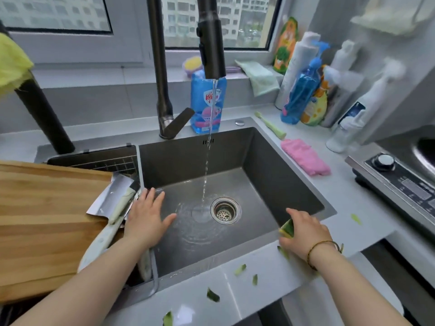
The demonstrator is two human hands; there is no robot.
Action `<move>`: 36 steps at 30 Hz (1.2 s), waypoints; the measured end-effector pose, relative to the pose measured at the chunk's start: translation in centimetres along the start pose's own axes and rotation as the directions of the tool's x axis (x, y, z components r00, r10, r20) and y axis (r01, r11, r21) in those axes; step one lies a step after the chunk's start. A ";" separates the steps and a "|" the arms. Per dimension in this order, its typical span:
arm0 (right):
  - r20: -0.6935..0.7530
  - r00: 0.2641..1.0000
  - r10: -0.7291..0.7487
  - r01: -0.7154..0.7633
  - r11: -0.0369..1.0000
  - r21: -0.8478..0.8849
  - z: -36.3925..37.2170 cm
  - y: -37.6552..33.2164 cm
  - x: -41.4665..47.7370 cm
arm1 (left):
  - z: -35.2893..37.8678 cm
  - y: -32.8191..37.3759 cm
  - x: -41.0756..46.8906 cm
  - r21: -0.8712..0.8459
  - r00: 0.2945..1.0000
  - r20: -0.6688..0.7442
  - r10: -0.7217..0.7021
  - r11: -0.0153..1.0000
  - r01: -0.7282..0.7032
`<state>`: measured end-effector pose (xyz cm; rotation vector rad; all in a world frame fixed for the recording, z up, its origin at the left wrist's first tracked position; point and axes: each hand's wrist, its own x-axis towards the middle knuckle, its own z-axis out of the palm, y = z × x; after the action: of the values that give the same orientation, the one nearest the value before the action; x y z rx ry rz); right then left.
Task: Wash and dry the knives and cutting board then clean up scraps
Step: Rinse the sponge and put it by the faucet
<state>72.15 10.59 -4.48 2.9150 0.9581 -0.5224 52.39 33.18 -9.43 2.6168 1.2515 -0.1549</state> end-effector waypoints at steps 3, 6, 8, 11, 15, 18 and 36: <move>-0.026 1.000 -0.012 0.013 0.998 0.053 -0.1 -0.5 0.4 | -0.2 -0.1 -0.1 0.015 1.000 0.012 0.009 1.000 -0.009; -0.116 0.993 -0.026 0.058 0.959 0.276 -1.2 -1.8 1.2 | -0.6 0.2 0.0 -0.031 1.000 -0.008 -0.011 0.999 0.011; -0.185 0.981 -0.066 0.144 0.881 0.450 -2.5 -3.5 2.0 | -0.9 1.0 0.3 -0.193 0.999 -0.047 0.007 0.981 -0.016; -0.323 0.926 -0.194 0.349 0.763 0.544 -4.0 -6.9 3.4 | -2.1 2.9 0.9 -0.634 0.997 0.010 0.073 0.771 -0.050; -0.390 0.887 -0.248 0.462 0.514 0.722 -4.7 -11.7 5.3 | -4.0 5.3 1.7 -0.927 0.947 0.306 0.099 0.256 0.273; -0.346 0.927 -0.144 0.371 0.217 0.903 -4.4 -14.7 6.7 | -5.2 6.9 3.0 -0.869 0.868 0.424 0.258 -0.155 0.470; -0.203 0.947 -0.248 0.279 0.330 0.902 -1.6 -17.3 12.1 | -5.2 9.5 10.4 -0.910 0.994 -0.086 -0.069 0.411 -0.050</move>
<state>71.76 31.71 -5.62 3.6856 1.5730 -1.5104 66.33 36.58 -4.90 1.6172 0.9398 0.5560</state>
